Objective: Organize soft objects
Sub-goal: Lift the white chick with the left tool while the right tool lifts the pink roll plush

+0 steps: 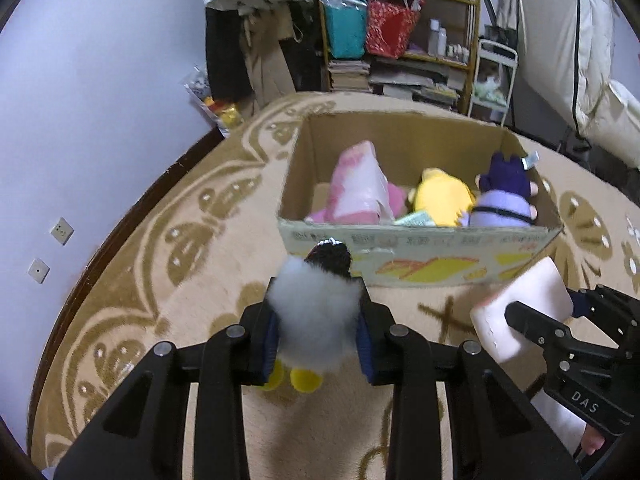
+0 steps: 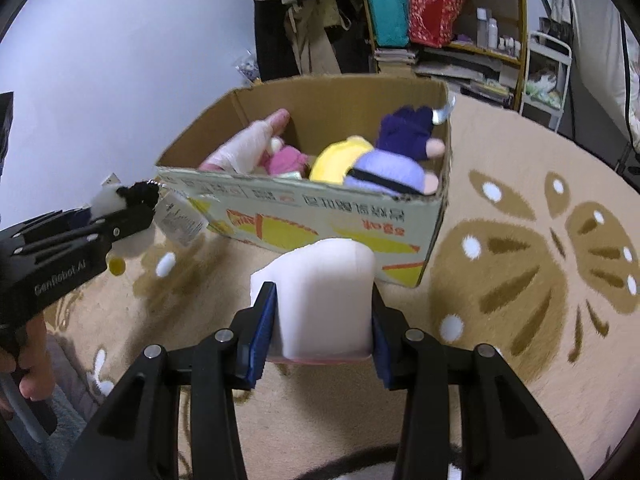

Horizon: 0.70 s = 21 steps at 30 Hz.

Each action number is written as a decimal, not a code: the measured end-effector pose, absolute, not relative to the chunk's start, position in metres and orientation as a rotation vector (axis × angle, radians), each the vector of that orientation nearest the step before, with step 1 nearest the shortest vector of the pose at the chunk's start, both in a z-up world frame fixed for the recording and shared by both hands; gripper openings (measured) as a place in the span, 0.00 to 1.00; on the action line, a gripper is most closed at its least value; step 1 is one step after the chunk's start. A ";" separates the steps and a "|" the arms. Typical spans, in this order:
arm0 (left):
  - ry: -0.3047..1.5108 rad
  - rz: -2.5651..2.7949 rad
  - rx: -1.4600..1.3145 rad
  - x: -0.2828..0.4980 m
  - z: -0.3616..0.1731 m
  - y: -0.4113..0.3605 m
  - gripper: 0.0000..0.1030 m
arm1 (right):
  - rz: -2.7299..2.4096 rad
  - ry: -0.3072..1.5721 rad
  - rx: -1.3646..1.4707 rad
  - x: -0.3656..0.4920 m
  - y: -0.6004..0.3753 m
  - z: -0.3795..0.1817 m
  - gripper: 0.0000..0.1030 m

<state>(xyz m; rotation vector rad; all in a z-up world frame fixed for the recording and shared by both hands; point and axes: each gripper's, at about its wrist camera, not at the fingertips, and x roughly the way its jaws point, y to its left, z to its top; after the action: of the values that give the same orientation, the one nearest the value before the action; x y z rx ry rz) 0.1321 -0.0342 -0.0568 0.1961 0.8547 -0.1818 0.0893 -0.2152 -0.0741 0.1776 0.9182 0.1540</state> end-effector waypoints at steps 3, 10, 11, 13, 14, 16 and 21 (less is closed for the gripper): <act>0.833 -0.190 0.173 0.132 -0.048 -0.028 0.30 | 0.149 0.885 0.170 0.087 -0.214 -0.066 0.44; 0.742 -0.178 0.163 0.131 -0.016 -0.022 0.30 | 0.123 0.809 0.203 0.082 -0.220 -0.044 0.44; 0.732 -0.176 0.165 0.132 -0.013 -0.023 0.30 | 0.121 0.797 0.209 0.081 -0.222 -0.040 0.44; 0.706 -0.162 0.182 0.136 -0.005 -0.025 0.30 | 0.116 0.775 0.216 0.082 -0.226 -0.031 0.44; 0.693 -0.159 0.188 0.137 -0.001 -0.026 0.30 | 0.115 0.766 0.217 0.082 -0.228 -0.028 0.44; 0.666 -0.155 0.198 0.141 0.007 -0.028 0.30 | 0.112 0.747 0.222 0.084 -0.231 -0.022 0.44; 0.636 -0.130 0.196 0.155 0.019 -0.032 0.30 | 0.078 0.660 0.247 0.089 -0.236 -0.006 0.44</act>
<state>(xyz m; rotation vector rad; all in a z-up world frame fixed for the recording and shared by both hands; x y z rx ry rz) 0.1551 -0.0324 0.0189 0.1960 0.6356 -0.1304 0.0891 -0.2355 -0.0058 0.2472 0.6605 0.0779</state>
